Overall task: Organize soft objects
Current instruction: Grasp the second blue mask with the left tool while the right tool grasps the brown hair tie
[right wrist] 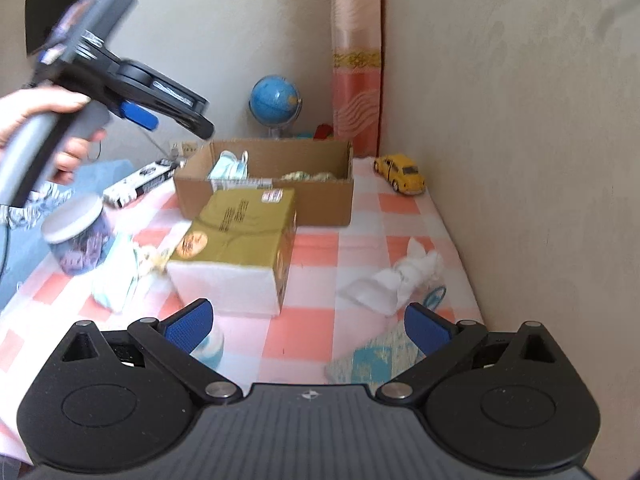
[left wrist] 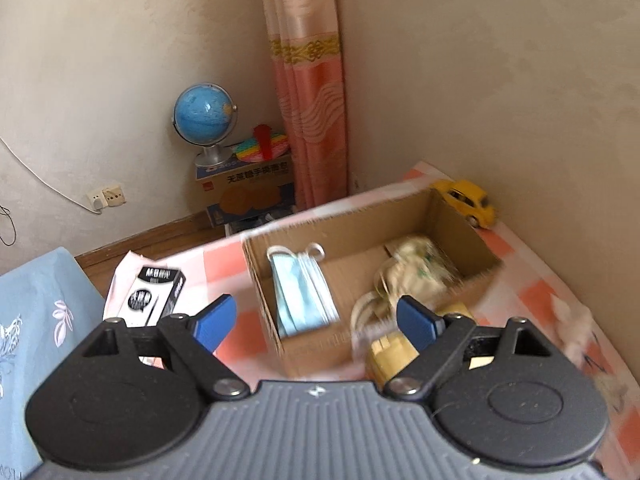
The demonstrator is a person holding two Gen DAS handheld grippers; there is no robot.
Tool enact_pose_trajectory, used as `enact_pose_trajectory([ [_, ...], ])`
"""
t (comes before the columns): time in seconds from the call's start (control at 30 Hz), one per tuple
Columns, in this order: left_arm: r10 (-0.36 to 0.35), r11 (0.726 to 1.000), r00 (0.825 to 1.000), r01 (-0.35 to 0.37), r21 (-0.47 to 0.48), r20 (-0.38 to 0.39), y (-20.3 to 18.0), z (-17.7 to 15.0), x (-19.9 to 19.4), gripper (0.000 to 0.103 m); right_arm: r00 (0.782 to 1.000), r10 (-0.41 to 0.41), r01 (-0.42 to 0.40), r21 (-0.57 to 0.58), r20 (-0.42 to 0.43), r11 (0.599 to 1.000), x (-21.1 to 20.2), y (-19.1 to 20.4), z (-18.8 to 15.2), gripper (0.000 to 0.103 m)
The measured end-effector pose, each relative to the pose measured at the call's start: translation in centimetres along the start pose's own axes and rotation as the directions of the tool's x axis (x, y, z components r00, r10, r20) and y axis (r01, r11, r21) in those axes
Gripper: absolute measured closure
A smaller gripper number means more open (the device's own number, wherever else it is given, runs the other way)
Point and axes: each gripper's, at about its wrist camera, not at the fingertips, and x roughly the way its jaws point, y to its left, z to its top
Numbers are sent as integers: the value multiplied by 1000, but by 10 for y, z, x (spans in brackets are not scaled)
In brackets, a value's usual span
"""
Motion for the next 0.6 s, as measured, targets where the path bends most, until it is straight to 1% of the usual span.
enact_pose_trajectory([
  [0.13, -26, 1000, 1000, 26, 4, 14, -3, -31, -30, 11, 999, 14, -15, -24, -39, 1000, -1, 3, -14, 0],
  [0.33, -63, 998, 998, 64, -18, 14, -7, -88, -63, 11, 993, 20, -25, -40, -115, 999, 6, 5, -37, 0],
  [0.5, -41, 999, 999, 42, -24, 28, -10, -127, -77, 11, 984, 12, -20, -42, -175, 999, 15, 6, -55, 0],
  [0.6, -56, 997, 998, 57, -54, 22, -9, -143, -78, 11, 982, 11, -17, -34, -188, 999, 18, 6, -61, 0],
])
